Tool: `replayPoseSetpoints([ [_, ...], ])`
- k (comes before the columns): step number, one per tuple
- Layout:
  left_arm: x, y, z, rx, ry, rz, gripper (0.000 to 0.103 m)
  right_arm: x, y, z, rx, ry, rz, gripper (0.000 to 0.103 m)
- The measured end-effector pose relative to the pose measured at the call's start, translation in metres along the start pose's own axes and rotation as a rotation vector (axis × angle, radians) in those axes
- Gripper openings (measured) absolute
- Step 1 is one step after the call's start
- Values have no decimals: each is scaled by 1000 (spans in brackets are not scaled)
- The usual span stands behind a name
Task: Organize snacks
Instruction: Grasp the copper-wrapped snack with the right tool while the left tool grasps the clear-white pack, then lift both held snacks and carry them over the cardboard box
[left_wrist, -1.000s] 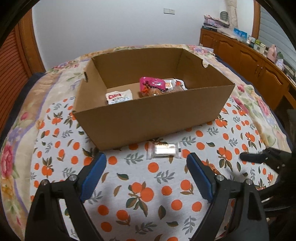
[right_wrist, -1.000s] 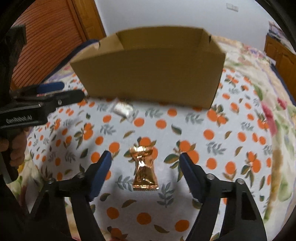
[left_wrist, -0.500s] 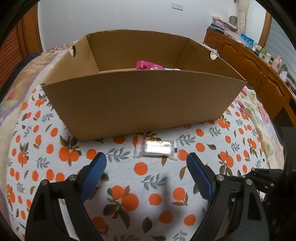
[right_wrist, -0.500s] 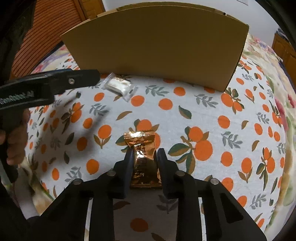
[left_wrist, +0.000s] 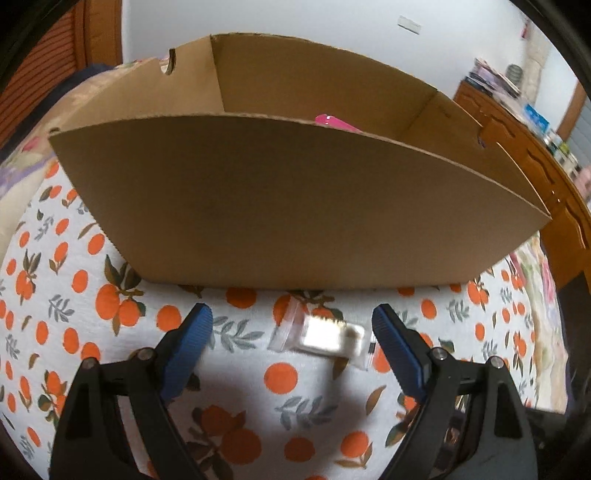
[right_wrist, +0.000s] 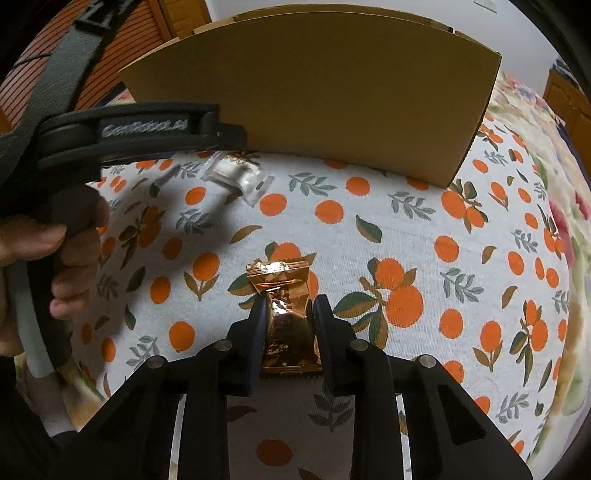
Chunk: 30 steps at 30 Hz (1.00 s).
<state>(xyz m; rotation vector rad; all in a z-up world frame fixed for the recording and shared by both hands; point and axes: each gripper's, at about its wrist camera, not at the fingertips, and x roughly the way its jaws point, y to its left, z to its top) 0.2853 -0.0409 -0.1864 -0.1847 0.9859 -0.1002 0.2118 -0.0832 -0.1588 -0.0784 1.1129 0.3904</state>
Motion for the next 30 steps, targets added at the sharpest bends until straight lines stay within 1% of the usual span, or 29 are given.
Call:
replayPoseSetpoints([
  [3, 7, -2, 3, -5, 9, 12, 88, -1, -1, 0, 1, -1, 2, 24],
  [6, 13, -5, 1, 21, 20, 40, 87, -1, -1, 1, 2, -1, 2, 24],
  [9, 20, -5, -2, 44, 59, 52, 84, -2, -2, 0, 2, -1, 3, 24],
  [13, 20, -10, -3, 78, 66, 64, 83, -2, -3, 0, -1, 1, 1, 24],
  [16, 18, -7, -8, 71, 106, 37, 76, -2, -3, 0, -5, 2, -1, 24],
  [18, 14, -11, -14, 70, 133, 17, 64, -1, -3, 0, -6, 2, -2, 24],
  [19, 11, -10, -16, 70, 143, 10, 62, -1, -3, 0, -8, 3, -4, 24],
  [20, 9, -10, -18, 72, 149, 6, 57, -1, -3, 1, -10, 3, -6, 24],
  [21, 7, -10, -21, 74, 155, -1, 50, -1, -3, 0, -12, 3, -8, 24],
  [23, 4, -10, -24, 74, 169, -10, 42, -1, -2, 0, -16, 4, -13, 24],
  [26, 0, -10, -30, 74, 190, -14, 40, -2, -2, 1, -17, 4, -16, 24],
  [30, 0, -9, -31, 51, 192, -30, 40, -3, -3, 2, -18, 4, -17, 24],
])
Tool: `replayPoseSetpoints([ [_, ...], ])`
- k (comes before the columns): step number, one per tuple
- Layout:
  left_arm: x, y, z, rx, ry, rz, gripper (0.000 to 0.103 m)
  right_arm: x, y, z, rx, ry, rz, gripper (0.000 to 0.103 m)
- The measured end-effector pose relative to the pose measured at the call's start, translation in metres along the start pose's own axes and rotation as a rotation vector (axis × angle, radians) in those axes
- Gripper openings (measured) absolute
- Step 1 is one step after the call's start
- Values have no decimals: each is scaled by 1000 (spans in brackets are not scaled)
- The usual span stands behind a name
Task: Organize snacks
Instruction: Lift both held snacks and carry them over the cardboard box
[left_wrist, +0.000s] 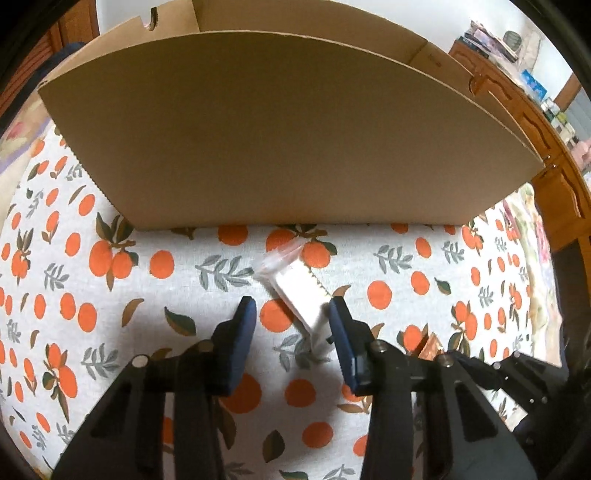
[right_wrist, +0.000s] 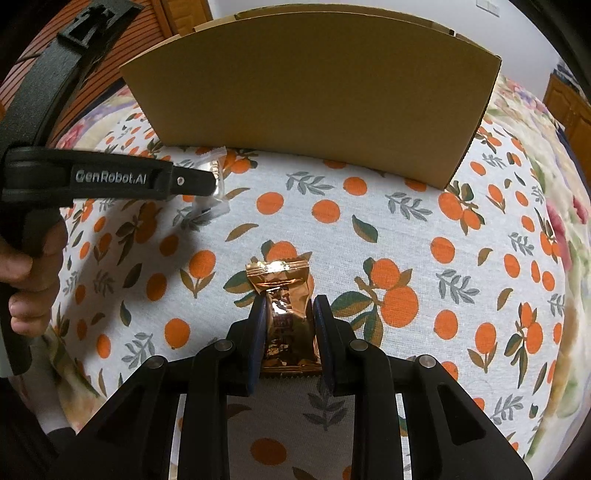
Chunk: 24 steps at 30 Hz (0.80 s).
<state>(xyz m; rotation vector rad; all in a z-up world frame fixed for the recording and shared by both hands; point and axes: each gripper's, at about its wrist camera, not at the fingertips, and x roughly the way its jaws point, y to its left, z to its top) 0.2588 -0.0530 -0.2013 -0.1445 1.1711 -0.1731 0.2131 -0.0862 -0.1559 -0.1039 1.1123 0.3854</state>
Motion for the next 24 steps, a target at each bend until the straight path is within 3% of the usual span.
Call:
replayPoseSetpoints([
  [5, 5, 7, 18, -35, 26, -45, 41, 1, 0, 0, -9, 1, -5, 24],
  [11, 9, -5, 20, 26, 8, -14, 41, 3, 6, 1, -28, 3, -19, 23],
  [15, 14, -18, 18, 69, 8, -8, 22, 4, 9, 0, -46, 2, -29, 20],
  [24, -6, -10, 15, 72, -6, -30, 21, 0, -8, 4, 9, -4, 14, 20],
])
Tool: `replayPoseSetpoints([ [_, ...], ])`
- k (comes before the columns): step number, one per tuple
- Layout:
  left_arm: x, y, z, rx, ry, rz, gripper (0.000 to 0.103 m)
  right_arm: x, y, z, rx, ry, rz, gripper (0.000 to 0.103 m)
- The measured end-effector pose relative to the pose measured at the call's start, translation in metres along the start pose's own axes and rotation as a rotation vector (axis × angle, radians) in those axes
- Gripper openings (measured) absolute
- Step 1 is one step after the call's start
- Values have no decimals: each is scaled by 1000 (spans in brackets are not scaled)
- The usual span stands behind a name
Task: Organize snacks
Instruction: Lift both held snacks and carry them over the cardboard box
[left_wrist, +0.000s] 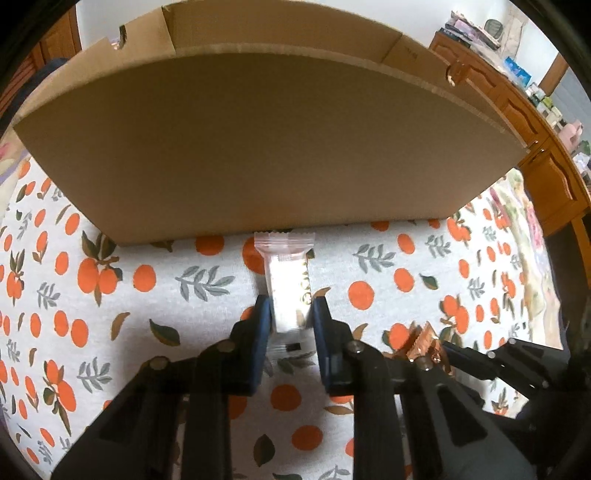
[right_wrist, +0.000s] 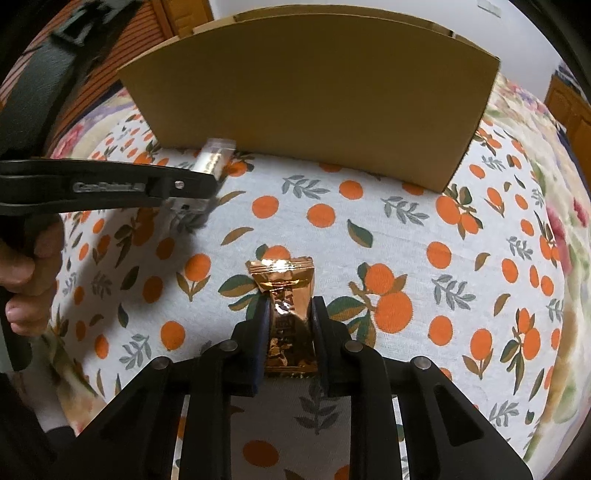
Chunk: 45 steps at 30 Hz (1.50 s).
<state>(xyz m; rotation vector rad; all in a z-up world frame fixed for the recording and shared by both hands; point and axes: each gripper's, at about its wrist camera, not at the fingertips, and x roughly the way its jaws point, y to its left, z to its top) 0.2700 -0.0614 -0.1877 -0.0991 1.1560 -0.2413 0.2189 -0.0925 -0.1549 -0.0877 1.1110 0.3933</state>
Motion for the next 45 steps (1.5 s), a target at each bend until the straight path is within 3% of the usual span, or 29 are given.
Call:
replayPoseSetpoints([
  [9, -38, -9, 2, 66, -70, 21, 21, -17, -11, 3, 32, -43, -8, 20],
  [21, -85, -10, 2, 84, -143, 6, 21, -46, -15, 12, 49, -119, -16, 20],
  [36, -119, -11, 14, 107, -217, -38, 21, -92, -16, 27, 41, -249, -20, 20],
  [45, -145, -8, 26, 135, -282, -8, 21, -125, -8, 43, -5, -342, -48, 20],
])
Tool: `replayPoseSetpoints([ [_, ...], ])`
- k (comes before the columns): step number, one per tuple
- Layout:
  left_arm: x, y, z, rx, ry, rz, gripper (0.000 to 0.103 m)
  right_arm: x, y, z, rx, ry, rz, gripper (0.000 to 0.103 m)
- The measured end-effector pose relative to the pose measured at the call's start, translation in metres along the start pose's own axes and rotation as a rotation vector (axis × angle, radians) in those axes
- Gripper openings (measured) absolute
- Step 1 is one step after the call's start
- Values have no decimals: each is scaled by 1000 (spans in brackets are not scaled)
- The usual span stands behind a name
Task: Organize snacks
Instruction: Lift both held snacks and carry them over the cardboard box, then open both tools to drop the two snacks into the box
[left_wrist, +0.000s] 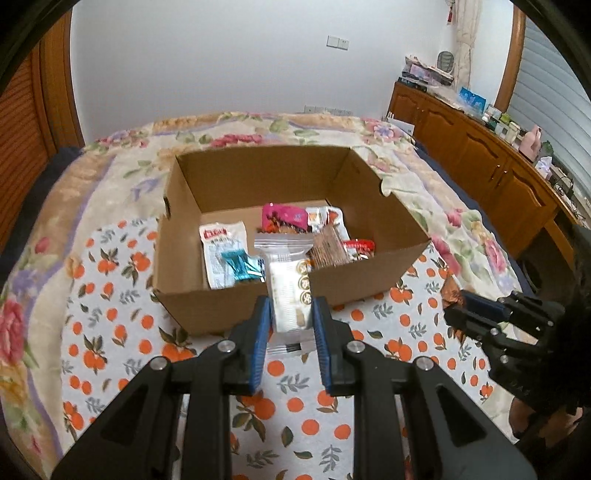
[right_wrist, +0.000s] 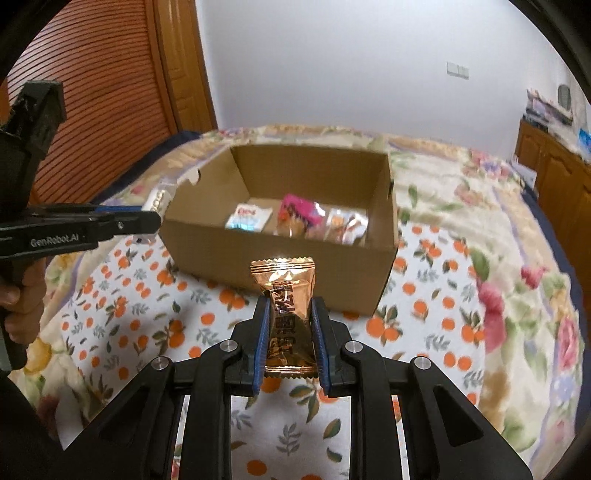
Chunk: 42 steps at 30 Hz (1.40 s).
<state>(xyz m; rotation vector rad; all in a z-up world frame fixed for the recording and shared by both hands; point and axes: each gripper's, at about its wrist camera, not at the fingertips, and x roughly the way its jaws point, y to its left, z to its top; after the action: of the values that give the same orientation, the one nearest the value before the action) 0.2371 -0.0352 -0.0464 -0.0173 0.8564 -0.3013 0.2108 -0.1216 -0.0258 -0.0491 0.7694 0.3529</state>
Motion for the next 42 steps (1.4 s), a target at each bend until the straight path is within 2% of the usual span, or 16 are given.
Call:
replayPoseSetpoints([
  [8, -14, 5, 27, 18, -66, 24, 21, -5, -2, 30, -14, -52, 0, 20],
  [16, 4, 17, 51, 28, -83, 36, 21, 24, -8, 65, -35, -62, -18, 20],
  [23, 43, 32, 60, 32, -54, 32, 21, 67, -10, 85, -45, -44, -20, 20],
  [30, 89, 45, 54, 27, 4, 31, 21, 108, -11, 86, -51, 6, -21, 20],
  [42, 107, 46, 40, 22, 46, 33, 22, 135, -6, 80, -42, 44, -33, 20],
])
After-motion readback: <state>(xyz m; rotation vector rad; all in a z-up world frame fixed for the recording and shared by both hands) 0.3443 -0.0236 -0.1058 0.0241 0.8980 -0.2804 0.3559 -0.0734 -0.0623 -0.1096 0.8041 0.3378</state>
